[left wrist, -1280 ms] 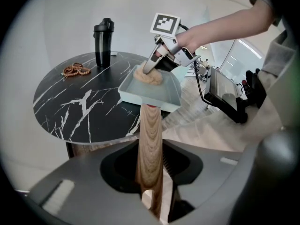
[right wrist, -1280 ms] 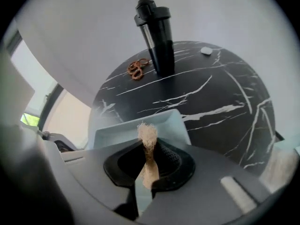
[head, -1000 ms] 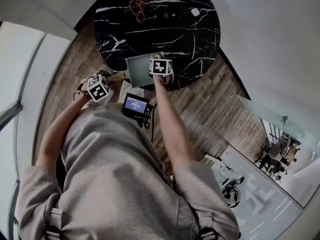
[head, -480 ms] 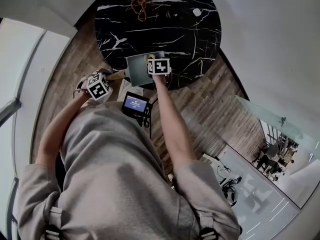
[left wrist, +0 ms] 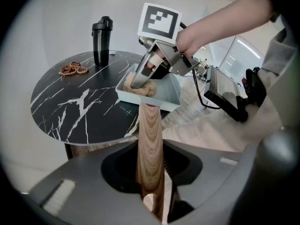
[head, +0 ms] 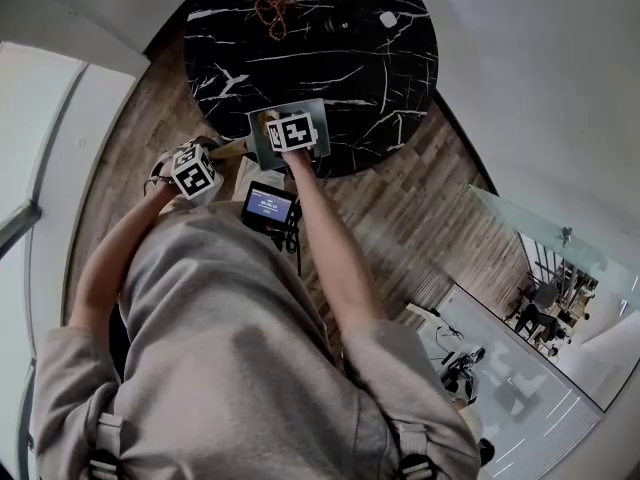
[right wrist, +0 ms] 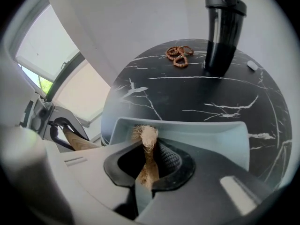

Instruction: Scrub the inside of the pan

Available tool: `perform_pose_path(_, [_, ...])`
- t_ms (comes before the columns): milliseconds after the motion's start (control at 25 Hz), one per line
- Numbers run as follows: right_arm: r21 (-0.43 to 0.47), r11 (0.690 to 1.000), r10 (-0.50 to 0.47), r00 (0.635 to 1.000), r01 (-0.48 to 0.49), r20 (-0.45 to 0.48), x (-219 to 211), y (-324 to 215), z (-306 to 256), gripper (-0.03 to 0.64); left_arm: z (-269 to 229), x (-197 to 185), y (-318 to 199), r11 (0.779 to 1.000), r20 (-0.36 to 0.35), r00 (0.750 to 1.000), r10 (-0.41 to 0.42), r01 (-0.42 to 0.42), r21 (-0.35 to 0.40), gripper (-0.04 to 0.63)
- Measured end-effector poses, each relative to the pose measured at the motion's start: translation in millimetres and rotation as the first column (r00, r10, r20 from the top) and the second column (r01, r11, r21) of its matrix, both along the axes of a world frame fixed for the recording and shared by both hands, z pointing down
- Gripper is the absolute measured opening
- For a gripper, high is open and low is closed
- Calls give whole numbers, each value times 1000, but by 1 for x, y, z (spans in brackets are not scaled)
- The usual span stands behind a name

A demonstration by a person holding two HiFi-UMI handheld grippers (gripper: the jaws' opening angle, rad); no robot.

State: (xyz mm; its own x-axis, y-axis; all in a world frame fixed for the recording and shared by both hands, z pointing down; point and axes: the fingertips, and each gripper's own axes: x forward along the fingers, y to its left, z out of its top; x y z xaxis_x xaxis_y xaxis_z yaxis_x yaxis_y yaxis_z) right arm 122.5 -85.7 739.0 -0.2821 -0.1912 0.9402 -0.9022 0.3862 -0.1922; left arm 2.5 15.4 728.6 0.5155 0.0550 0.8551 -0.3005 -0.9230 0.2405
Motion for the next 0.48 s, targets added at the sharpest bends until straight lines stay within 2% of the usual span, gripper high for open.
perform_pose_path(280, [-56, 995, -76, 996, 79, 52, -26, 6, 1, 49, 1, 0, 0, 1000, -3, 1000, -4, 4, -1, 110])
perform_pose_path(360, [-52, 994, -88, 991, 94, 99, -25, 9, -4, 49, 2, 1, 0, 1000, -4, 1000, -3, 3, -4, 110])
perform_pose_path(480, [-36, 985, -156, 968, 166, 198, -15, 21, -24, 51, 2, 1, 1, 1000, 0, 1000, 7, -7, 0, 110])
